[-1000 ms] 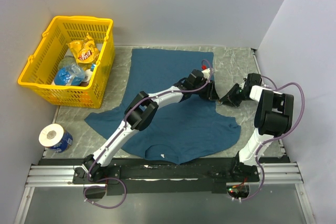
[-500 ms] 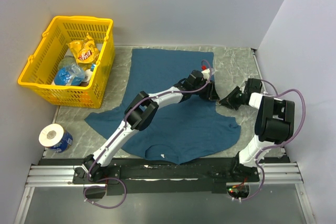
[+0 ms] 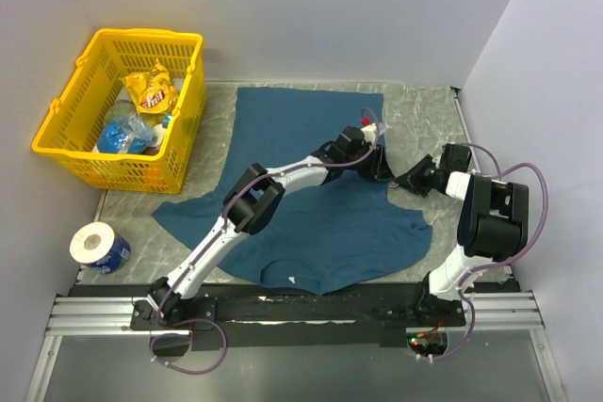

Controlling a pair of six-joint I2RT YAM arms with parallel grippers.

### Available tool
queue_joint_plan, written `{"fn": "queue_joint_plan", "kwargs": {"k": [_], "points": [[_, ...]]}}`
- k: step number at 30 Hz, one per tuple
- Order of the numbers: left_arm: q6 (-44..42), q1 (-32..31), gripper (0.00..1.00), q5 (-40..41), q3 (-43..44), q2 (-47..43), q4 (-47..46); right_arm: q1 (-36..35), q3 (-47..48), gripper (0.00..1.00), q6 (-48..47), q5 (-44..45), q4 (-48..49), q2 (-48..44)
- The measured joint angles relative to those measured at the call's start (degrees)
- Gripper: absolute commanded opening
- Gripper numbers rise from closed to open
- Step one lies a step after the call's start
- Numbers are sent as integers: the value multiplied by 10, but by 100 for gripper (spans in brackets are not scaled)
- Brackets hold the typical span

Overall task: Pin the brooch onto the clothing
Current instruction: Pick up the brooch from the center of the board.

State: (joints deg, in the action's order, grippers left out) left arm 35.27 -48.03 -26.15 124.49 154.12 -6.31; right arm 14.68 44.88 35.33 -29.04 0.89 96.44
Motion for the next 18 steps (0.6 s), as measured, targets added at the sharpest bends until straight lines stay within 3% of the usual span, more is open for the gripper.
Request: {"fn": "queue_joint_plan", "kwargs": {"k": [2,8,11,18], "points": [[1,0,41,-1,-2,0,-3,0,0,1,0,1,0,9],[4,1,43,-2,-8,-1,-12,2,1,0,8,-9,12,10],[4,1,50,-4,-12,-3,-17,2,1,0,6,5,5,-2],[21,0,77,-22,-101,-55,-66,2,11,0,-18,61,-72,-85]]}}
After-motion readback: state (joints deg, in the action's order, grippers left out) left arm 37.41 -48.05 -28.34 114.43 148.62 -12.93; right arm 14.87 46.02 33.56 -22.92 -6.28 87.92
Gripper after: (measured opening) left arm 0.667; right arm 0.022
